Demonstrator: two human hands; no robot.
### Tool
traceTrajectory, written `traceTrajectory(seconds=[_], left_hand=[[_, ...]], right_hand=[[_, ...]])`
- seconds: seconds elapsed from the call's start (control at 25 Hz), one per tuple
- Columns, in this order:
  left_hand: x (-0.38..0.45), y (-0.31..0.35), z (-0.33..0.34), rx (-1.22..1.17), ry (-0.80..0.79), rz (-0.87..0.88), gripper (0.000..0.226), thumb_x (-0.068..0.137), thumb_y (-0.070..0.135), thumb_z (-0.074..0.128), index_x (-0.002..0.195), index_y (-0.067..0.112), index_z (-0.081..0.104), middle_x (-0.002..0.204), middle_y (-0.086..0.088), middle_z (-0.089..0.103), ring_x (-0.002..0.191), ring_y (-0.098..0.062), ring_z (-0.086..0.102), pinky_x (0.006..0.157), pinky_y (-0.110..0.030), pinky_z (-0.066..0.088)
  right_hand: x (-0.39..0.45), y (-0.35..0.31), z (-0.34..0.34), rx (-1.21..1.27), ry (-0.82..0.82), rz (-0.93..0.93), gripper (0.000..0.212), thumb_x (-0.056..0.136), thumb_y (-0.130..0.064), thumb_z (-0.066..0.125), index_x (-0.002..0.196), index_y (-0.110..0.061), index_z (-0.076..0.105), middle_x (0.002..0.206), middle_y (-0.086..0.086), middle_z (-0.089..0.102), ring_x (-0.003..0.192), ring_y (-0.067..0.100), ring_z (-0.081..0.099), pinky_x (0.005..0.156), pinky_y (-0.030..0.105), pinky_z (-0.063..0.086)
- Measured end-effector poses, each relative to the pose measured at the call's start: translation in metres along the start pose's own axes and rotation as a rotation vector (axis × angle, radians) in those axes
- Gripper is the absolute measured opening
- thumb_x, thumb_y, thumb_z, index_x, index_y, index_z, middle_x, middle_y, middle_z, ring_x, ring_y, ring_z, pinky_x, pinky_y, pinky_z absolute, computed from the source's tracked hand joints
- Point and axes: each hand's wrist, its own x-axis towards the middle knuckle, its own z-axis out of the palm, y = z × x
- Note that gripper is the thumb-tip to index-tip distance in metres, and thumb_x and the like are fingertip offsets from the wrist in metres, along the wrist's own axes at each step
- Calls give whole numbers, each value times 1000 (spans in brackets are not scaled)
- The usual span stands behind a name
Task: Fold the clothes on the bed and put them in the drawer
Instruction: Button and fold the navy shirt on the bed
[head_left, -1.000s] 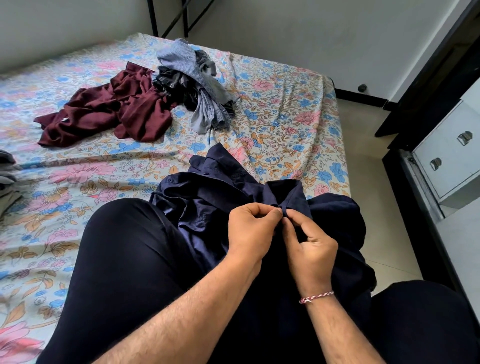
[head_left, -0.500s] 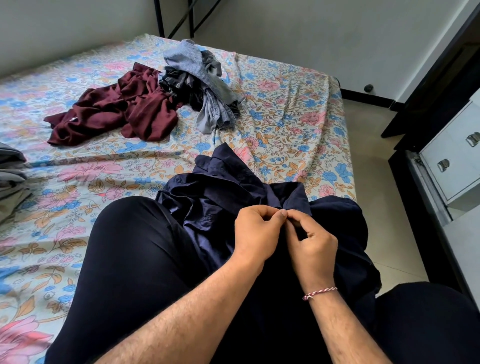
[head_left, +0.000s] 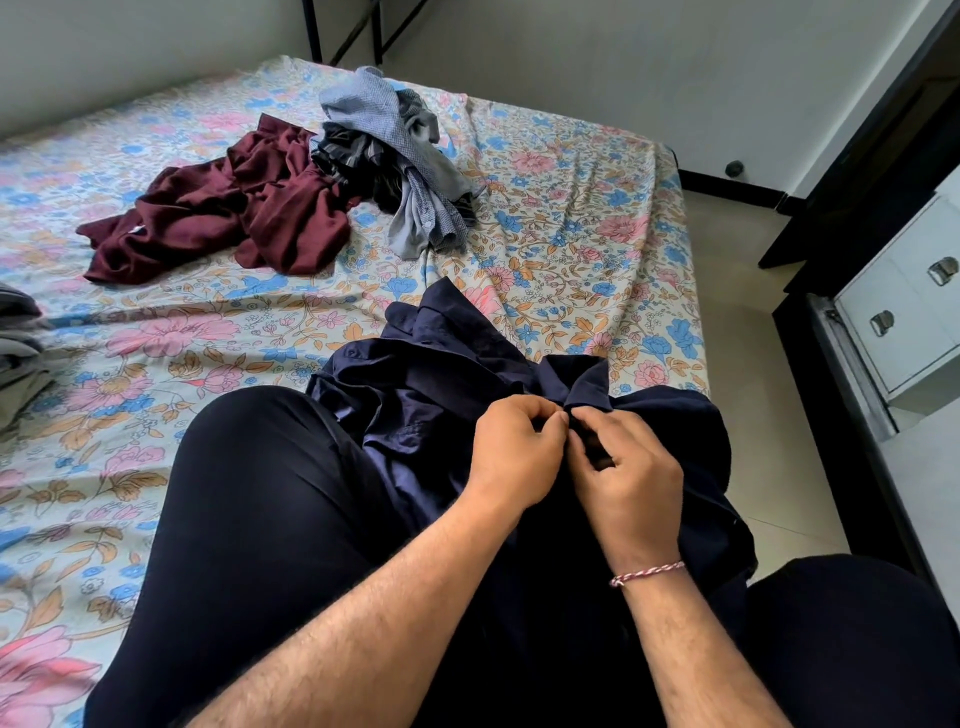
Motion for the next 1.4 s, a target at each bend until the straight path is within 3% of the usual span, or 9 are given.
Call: traceTrajectory(seconds=[0.16, 0.4, 0.6, 0.8, 0.92, 1.0, 1.16, 1.28, 1.4], left_hand=[[2, 9, -9, 187, -10, 138, 17, 91, 21, 72, 75, 27, 73, 80, 13, 70, 75, -3, 64, 68, -16, 48], [1, 5, -3, -179, -98, -94, 17, 77, 17, 69, 62, 18, 74, 63, -5, 71, 63, -20, 66, 77, -54, 63], [-11, 5, 5, -356, -127, -170, 19, 96, 14, 68, 78, 11, 73, 74, -9, 69, 73, -20, 62, 74, -37, 54], [-4, 10, -3, -40, -14, 59, 14, 99, 26, 64, 87, 21, 70, 79, 2, 72, 71, -9, 62, 71, -35, 52], [3, 16, -12, 259, -24, 380, 12, 106, 26, 51, 95, 21, 55, 83, 7, 62, 77, -18, 58, 69, -40, 47], [13, 19, -17, 336, -113, 500, 11, 109, 27, 45, 99, 22, 46, 80, 5, 58, 74, -24, 55, 65, -43, 44], [54, 37, -26, 294, -317, 483, 13, 109, 25, 50, 97, 21, 52, 79, 10, 56, 72, -12, 52, 70, -37, 44], [93, 61, -48, 448, -702, 535, 15, 104, 31, 63, 95, 20, 65, 78, 11, 61, 67, -2, 51, 68, -26, 44], [135, 81, -78, 727, -888, 602, 11, 94, 31, 77, 94, 20, 74, 77, 11, 70, 65, 4, 56, 64, -12, 42]], right_hand=[[7, 7, -4, -59, -25, -95, 18, 86, -9, 81, 104, -10, 79, 99, 3, 76, 86, 16, 73, 78, 27, 57], [6, 6, -2, -50, -43, -101, 21, 84, -3, 79, 103, -9, 78, 95, 4, 77, 83, 17, 74, 76, 27, 57], [8, -2, 1, 129, 41, 241, 9, 86, -8, 75, 93, -12, 78, 79, -7, 74, 69, 2, 69, 67, 19, 55], [13, 6, -9, 245, -149, 317, 23, 88, -10, 73, 104, -28, 71, 95, -18, 68, 91, 0, 64, 82, 9, 46], [16, 9, -14, 191, -194, 256, 31, 80, -12, 81, 103, -30, 71, 101, -21, 69, 101, 4, 64, 94, 19, 48], [17, 11, -17, 249, -172, 307, 22, 82, -16, 83, 98, -29, 75, 98, -18, 74, 98, 1, 68, 93, 28, 54], [19, 19, -26, 163, -285, 221, 40, 80, -16, 86, 115, -29, 73, 102, -21, 73, 100, -8, 66, 92, 11, 49], [27, 32, -26, 237, -140, 318, 23, 88, -8, 78, 98, -28, 79, 88, -29, 73, 88, -12, 67, 84, 8, 47], [56, 54, -35, 407, -206, 517, 11, 83, -13, 84, 81, -23, 79, 78, -10, 76, 72, 3, 65, 73, 21, 52]])
